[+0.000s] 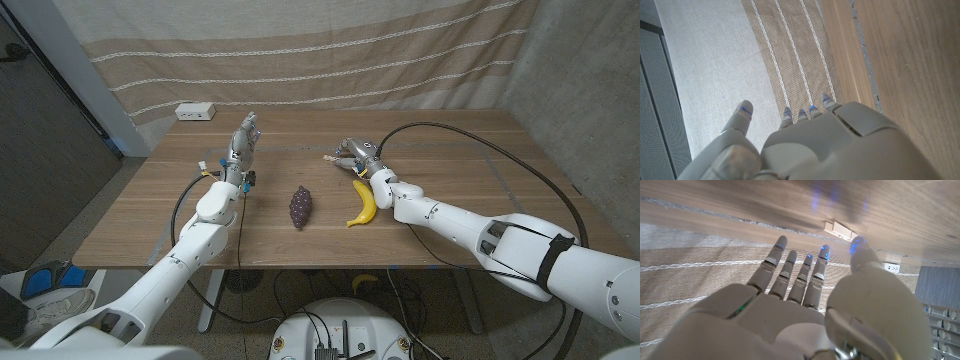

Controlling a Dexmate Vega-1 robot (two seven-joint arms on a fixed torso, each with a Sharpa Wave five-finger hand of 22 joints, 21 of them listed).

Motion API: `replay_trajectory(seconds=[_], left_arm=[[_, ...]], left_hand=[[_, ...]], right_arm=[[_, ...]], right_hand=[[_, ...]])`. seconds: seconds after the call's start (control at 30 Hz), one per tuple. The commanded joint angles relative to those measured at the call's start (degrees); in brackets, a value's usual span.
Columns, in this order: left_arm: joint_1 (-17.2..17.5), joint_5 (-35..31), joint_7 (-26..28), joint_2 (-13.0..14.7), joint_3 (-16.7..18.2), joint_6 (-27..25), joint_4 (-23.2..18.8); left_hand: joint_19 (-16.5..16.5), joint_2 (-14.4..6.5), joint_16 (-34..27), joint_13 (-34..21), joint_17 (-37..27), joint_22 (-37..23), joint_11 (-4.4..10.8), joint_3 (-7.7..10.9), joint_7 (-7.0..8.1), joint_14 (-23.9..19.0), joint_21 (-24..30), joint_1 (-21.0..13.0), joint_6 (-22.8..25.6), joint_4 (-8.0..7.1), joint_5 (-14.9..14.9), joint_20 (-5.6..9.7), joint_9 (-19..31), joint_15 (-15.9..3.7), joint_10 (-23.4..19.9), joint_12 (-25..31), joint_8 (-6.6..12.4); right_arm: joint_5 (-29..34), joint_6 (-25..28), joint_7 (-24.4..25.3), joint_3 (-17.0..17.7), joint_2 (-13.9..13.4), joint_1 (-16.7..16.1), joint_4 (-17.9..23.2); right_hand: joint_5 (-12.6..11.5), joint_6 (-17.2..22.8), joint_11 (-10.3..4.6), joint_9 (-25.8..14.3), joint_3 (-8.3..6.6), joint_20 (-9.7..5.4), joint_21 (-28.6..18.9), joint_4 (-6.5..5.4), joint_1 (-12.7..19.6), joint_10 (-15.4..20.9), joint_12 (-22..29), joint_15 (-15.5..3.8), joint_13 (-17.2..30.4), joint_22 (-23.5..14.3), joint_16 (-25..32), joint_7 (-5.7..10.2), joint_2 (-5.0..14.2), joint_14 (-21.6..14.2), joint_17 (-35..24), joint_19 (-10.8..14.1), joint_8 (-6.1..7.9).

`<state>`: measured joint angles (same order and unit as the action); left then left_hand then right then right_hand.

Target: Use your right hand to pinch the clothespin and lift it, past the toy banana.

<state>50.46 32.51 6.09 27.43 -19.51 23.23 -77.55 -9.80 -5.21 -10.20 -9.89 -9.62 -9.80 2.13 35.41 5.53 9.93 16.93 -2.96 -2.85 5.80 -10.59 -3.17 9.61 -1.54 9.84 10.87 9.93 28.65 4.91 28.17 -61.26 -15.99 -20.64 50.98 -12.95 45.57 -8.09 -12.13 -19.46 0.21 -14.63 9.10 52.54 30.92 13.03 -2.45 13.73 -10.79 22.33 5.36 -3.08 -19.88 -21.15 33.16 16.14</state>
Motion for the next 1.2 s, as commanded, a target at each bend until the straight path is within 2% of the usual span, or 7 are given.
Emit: replay_trajectory(seconds=[0.03,0.3,0.67,0.8,0.97,1.07,1.2], left_arm=[[-0.7,0.0,-0.6,-0.3,-0.2,0.3,0.8],[-1.2,-0.2,-0.8,-0.4,-0.4,0.5,1.2],[-1.2,-0.4,-0.4,-0.3,-0.4,0.2,0.7],[-1.1,-0.5,-0.6,-0.2,-0.5,0.4,0.7],[-0.8,-0.6,-0.2,-0.1,-0.4,0.3,0.2],[-0.7,-0.6,-0.1,-0.1,-0.4,0.2,0.0],[-0.5,-0.3,0.1,-0.1,-0.3,-0.1,-0.3]], left_hand=[[-3.2,-2.4,-0.1,0.0,0.0,-0.3,-0.13,0.2,0.12,3.1,-0.1,-0.1,0.2,0.33,0.0,-0.55,0.1,0.05,0.4,0.2,0.31],[-2.8,-2.4,-0.1,0.0,0.0,-0.3,-0.04,0.18,0.04,3.1,-0.1,-0.1,0.3,0.42,0.0,-0.64,0.1,0.07,0.3,0.2,0.32],[-2.6,-2.4,-0.1,0.0,0.0,-0.3,-0.08,0.17,0.01,3.0,-0.3,-0.2,0.4,0.53,0.0,-0.64,0.1,0.06,0.3,0.1,0.32],[-2.5,-2.4,-0.1,0.0,0.0,-0.3,-0.14,0.17,-0.01,3.0,-0.4,-0.2,0.3,0.56,0.0,-0.62,0.1,0.05,0.3,0.1,0.31],[-2.4,-2.4,-0.1,0.0,0.0,-0.3,-0.06,0.16,-0.01,2.9,-0.5,-0.2,0.3,0.61,0.0,-0.61,0.1,0.09,0.2,0.1,0.28],[-2.4,-2.4,-0.1,0.0,0.0,-0.3,-0.07,0.15,-0.01,2.9,-0.5,-0.2,0.3,0.64,0.0,-0.6,0.1,0.1,0.2,0.1,0.29],[-2.3,-2.4,0.0,0.0,0.0,-0.3,-0.01,0.14,0.01,2.9,-0.7,-0.2,0.3,0.68,0.0,-0.65,0.1,0.12,0.2,0.1,0.26]], right_arm=[[0.2,1.1,0.4,-1.2,0.0,0.6,-1.2],[0.7,2.2,0.9,-2.0,0.6,1.1,-2.7],[0.6,3.2,-1.2,-3.2,0.9,1.9,-3.4],[0.7,3.1,-1.6,-3.4,0.5,1.9,-2.9],[0.9,3.0,-2.0,-3.5,0.0,1.8,-1.9],[0.9,2.1,-1.8,-3.5,-0.4,1.7,-1.6],[0.8,1.8,-1.8,-3.2,-0.7,1.4,-1.1]], right_hand=[[-0.2,1.0,0.28,-0.2,0.08,-0.09,-0.3,-0.39,-0.1,0.3,0.5,-7.12,0.4,-0.2,0.6,-0.17,0.61,-0.6,-0.3,0.6,0.67],[-0.1,1.2,0.43,-0.2,0.22,-0.33,-0.4,-0.46,0.0,0.4,0.5,-7.28,0.4,-0.2,0.8,-0.2,0.91,-0.7,-0.5,0.8,0.81],[0.0,2.2,0.35,-0.3,0.3,-0.21,-0.3,-0.68,0.1,0.3,0.4,-7.0,0.5,-0.2,0.8,0.35,1.7,-0.2,-0.8,0.7,1.22],[0.2,4.5,-0.06,-0.3,0.39,-0.3,-0.3,-0.5,0.6,1.3,0.6,-7.18,0.5,-0.3,1.0,0.85,2.22,-0.2,-1.1,0.7,2.14],[0.3,5.5,-0.5,-0.2,0.36,-0.39,-0.3,-0.36,1.1,2.0,0.8,-7.33,0.4,-0.3,1.2,1.26,2.64,-0.3,-1.2,0.7,2.52],[0.7,8.5,-1.07,-0.2,0.51,-0.62,-0.4,-0.16,1.8,2.7,0.9,-7.84,0.4,-0.3,1.5,3.1,3.01,-0.6,-1.5,0.8,3.67],[0.9,10.1,-1.59,-0.2,0.64,-0.77,-0.5,-0.17,2.1,3.4,1.1,-8.27,0.4,-0.3,1.8,2.95,3.32,-1.0,-1.6,1.1,4.27]])
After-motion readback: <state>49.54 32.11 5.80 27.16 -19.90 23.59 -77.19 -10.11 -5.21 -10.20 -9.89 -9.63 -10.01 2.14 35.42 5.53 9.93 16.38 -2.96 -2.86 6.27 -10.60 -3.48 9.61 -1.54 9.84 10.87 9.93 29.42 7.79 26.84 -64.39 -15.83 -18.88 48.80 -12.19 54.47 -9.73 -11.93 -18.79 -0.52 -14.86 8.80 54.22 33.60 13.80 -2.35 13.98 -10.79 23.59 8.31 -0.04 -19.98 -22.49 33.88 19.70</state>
